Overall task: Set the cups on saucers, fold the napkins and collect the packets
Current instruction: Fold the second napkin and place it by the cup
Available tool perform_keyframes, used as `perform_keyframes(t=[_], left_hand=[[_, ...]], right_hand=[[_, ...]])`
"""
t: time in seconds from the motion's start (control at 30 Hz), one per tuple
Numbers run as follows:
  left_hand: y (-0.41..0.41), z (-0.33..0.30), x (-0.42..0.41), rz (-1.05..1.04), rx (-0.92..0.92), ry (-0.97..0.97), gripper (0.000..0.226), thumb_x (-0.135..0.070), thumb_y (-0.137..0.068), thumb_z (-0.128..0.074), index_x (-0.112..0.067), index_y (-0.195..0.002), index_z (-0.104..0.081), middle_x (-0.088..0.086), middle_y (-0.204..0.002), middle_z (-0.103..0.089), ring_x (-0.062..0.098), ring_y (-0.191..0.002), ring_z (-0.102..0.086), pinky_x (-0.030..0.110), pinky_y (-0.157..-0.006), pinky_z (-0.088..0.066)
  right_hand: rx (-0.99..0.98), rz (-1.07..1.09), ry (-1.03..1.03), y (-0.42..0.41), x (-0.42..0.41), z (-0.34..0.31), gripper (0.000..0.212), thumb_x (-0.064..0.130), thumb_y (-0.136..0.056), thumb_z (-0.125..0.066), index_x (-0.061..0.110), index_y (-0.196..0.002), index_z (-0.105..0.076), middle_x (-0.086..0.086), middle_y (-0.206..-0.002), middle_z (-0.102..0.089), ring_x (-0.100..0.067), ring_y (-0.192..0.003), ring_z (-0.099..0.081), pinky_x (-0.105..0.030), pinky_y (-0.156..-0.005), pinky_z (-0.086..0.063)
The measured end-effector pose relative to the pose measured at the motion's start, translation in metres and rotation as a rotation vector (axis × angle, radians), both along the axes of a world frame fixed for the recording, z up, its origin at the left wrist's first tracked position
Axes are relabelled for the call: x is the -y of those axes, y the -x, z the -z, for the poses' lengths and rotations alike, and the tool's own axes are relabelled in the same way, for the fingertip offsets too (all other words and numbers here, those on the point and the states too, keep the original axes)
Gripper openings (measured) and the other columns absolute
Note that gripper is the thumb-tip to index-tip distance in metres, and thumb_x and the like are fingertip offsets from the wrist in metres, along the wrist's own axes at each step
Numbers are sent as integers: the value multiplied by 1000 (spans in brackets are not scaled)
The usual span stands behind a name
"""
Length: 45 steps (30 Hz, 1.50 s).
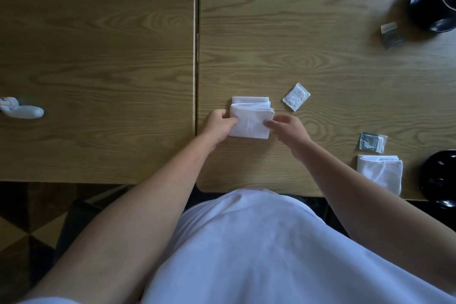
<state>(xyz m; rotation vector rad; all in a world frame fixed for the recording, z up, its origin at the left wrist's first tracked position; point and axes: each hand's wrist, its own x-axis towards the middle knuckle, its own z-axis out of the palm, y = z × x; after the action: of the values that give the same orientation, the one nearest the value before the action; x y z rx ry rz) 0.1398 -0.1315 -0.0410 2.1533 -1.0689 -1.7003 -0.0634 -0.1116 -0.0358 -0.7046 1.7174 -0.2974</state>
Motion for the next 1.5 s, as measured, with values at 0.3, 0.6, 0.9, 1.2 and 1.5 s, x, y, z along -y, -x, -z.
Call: perform_keyframes(t=[0.3, 0.6, 0.9, 1.2, 1.5], left_hand=[[5, 7, 21, 63, 97, 38, 17, -25, -96, -55, -16, -82, -56, 2, -72, -56, 25, -66, -61, 36, -46, -58], [25, 1, 34, 54, 293, -14, 22, -31, -100, -51, -10, -95, -47, 12, -93, -62, 35, -69, -66, 36, -45, -53], [29, -23, -18, 571, 378, 567, 11, -12, -86, -65, -9, -92, -57, 11, -97, -60, 32, -92, -57, 42, -68, -47], [22, -7, 27, 985, 433, 230, 54, -29, -83, -77, -5, -124, -50, 15, -130, -58, 34, -122, -57, 41, -94, -45], [46, 5, 41, 1041, 728, 148, 37, -15, -96, -56, -3, -129, -45, 15, -133, -59, 32, -126, -56, 39, -95, -48]], right_hand=[[-79, -3, 106, -9, 11, 9, 17, 39, -90, -67, 25, -81, -66, 0, -78, -70, -17, -66, -66, -29, -59, -47], [-281, -145, 126, -20, 25, 14, 27, 42, -92, -58, 16, -90, -65, 3, -79, -64, -24, -85, -63, -33, -65, -41], [-429, -620, 568, -21, -3, -16, 25, 31, -88, -69, 15, -101, -55, -3, -99, -60, -26, -83, -60, -38, -62, -48], [-617, -1208, 404, -36, 47, -4, 67, 42, -75, -83, 12, -125, -49, -8, -124, -55, -28, -119, -54, -39, -94, -46], [-592, -1260, 364, -36, 65, 6, 81, 42, -64, -88, 13, -127, -46, -8, -124, -51, -27, -119, -51, -39, -93, -46]])
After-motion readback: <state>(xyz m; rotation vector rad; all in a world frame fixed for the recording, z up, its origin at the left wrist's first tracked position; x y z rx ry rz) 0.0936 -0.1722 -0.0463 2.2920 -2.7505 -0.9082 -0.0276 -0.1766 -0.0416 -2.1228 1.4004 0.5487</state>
